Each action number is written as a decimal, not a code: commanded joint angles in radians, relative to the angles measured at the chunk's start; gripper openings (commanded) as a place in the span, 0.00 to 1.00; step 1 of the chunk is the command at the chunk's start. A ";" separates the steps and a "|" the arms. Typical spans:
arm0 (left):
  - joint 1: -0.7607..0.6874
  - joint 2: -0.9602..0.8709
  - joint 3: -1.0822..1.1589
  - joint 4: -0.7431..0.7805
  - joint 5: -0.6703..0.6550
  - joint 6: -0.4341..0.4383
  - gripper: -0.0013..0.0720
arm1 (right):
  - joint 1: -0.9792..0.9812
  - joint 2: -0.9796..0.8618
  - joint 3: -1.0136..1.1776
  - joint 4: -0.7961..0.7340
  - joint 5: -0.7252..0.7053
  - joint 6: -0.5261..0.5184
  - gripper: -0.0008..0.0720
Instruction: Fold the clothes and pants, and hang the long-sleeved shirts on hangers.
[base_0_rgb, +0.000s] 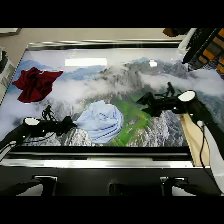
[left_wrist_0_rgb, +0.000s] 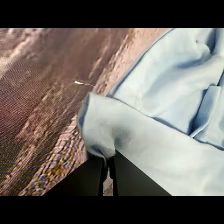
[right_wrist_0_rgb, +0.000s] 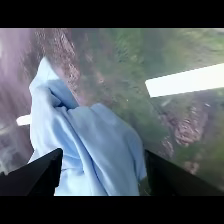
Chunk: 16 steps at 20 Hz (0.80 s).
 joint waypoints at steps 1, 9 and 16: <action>0.002 0.001 0.000 0.002 -0.004 0.003 0.05 | 0.069 -0.142 0.000 0.193 -0.060 -0.149 0.81; 0.002 0.000 0.000 0.005 0.014 0.004 0.05 | 0.216 -0.233 0.000 0.204 -0.155 -0.144 0.69; 0.020 0.055 0.071 0.090 -0.016 0.002 0.05 | 0.145 -0.087 0.035 0.139 -0.198 -0.166 0.05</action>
